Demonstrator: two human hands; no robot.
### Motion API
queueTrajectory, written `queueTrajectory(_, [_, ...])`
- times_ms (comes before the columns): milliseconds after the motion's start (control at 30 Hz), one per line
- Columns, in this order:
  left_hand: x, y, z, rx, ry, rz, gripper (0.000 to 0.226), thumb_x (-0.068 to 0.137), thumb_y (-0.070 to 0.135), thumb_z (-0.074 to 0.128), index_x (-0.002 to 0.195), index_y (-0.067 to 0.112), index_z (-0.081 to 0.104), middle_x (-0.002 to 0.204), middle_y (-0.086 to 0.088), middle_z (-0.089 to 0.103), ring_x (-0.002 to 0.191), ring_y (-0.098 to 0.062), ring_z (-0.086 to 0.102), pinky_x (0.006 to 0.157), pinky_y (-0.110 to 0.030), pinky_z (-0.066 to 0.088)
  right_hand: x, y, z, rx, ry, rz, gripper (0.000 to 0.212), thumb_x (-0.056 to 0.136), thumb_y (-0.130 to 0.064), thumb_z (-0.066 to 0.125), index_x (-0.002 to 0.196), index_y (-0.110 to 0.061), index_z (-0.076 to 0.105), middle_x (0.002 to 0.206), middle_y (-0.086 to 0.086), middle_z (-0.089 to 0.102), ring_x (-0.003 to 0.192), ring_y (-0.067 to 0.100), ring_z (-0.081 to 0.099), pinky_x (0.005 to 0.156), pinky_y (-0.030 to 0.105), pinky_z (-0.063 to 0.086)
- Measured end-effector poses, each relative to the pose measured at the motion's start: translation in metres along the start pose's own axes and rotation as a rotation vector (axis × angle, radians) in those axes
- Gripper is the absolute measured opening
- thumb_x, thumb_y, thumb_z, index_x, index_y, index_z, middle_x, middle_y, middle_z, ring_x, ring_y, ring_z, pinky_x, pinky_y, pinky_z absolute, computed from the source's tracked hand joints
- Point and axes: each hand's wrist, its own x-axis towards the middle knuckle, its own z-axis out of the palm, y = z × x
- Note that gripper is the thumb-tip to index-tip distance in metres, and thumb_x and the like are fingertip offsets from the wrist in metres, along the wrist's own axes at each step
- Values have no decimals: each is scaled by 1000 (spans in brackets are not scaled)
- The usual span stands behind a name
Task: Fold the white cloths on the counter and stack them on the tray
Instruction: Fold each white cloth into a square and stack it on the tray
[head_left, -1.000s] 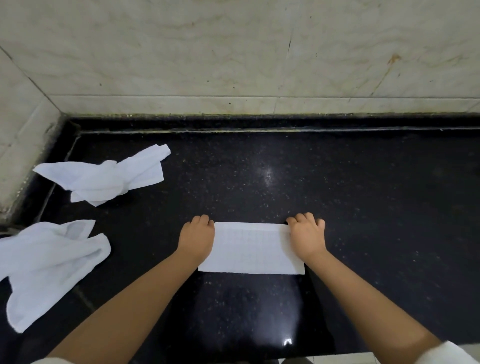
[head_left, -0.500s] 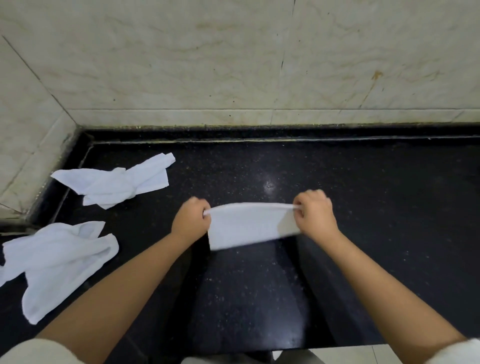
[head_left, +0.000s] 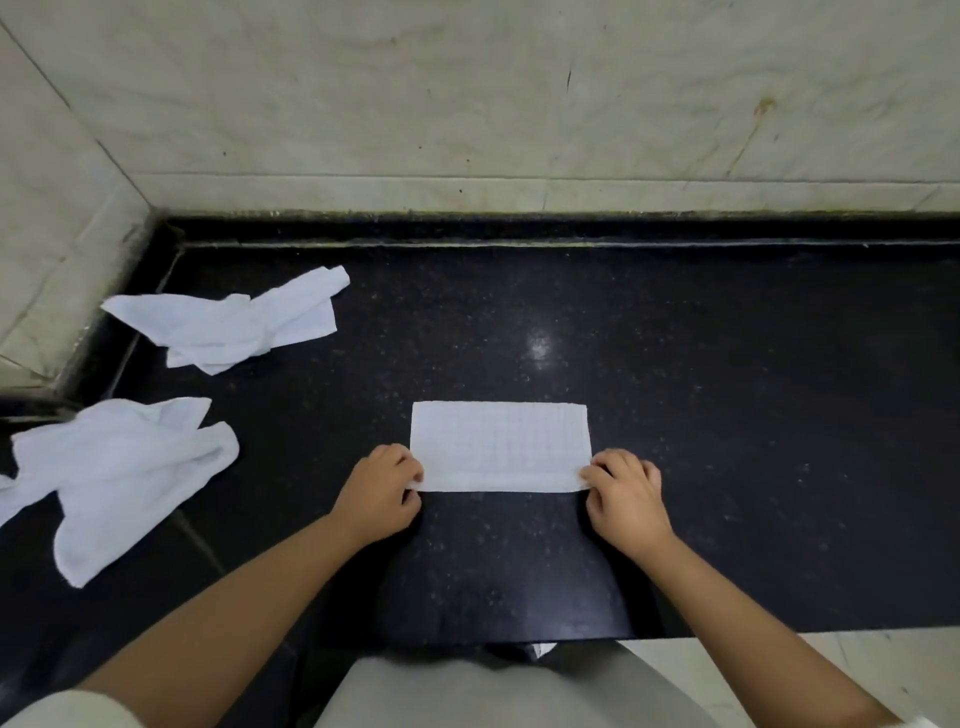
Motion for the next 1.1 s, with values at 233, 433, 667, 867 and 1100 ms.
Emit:
queueTrajectory(233, [24,21,4,-8,82,-72,36,77,14,48,103,-4,66,112,-21,64,103,-38,61,85,-48,53,14,-15,-13,-46,-167,469,33,92,-36,43,112,-11,54,117,7,56,111,25,47,92,37,36])
queueTrajectory(433, [43,25,21,81,-7,-178,57,99,31,35,147,6,16,157,-9,7,146,-23,3,118,-40,6,20,-27,-9,-26,-290,646,37,93,-36,40,112,-7,52,119,9,57,111,26,51,92,38,37])
queueTrajectory(667, [44,27,24,177,-54,-216,63,99,40,24,148,10,1,158,-5,-6,145,-19,-9,118,-36,-4,31,-36,-14,42,-359,752,28,94,-27,42,107,-7,57,115,9,60,107,26,53,92,36,34])
queueTrajectory(867, [44,29,22,173,-68,-228,63,98,40,25,149,10,1,158,-5,-6,145,-19,-9,117,-37,-4,30,-41,-16,198,-232,793,9,88,-17,47,82,-11,48,85,5,58,80,23,53,77,32,33])
queueTrajectory(1100, [34,18,10,54,2,-247,62,99,38,27,149,10,3,158,-4,-2,145,-17,-5,118,-36,-1,37,-91,-37,690,114,507,16,80,-3,59,73,-11,47,66,-3,47,63,14,44,55,17,34])
